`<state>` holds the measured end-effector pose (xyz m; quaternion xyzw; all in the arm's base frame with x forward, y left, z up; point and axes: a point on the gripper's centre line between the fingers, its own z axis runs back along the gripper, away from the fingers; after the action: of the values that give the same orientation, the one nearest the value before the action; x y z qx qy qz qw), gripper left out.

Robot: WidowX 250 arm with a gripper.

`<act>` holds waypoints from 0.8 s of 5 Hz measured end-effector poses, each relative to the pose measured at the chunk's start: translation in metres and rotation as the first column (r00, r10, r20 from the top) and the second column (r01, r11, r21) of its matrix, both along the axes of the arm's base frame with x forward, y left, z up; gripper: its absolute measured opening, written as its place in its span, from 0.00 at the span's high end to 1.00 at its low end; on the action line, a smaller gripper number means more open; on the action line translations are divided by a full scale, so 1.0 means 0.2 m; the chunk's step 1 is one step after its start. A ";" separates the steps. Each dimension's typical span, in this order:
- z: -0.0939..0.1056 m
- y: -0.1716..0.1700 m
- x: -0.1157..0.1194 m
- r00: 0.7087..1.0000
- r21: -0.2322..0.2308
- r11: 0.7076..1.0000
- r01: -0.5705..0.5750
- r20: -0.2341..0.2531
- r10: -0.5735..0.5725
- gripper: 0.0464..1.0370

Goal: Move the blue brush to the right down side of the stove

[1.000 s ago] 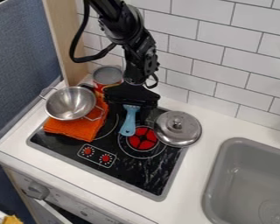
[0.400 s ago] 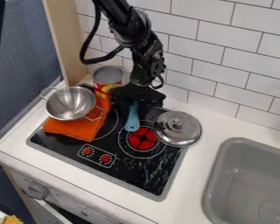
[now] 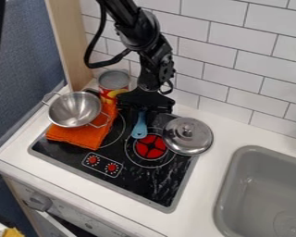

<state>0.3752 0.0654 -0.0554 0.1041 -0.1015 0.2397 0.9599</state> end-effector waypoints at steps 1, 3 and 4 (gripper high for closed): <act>-0.01 0.00 -0.01 1.000 -0.002 1.000 -0.003 -0.004 0.003 0.73; 0.07 -0.03 -0.07 1.000 -0.035 0.999 -0.007 -0.014 0.007 0.73; 0.17 -0.05 -0.10 1.000 -0.060 0.998 0.001 0.010 0.000 0.73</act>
<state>0.3553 0.0552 -0.0218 0.0742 -0.0990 0.2429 0.9621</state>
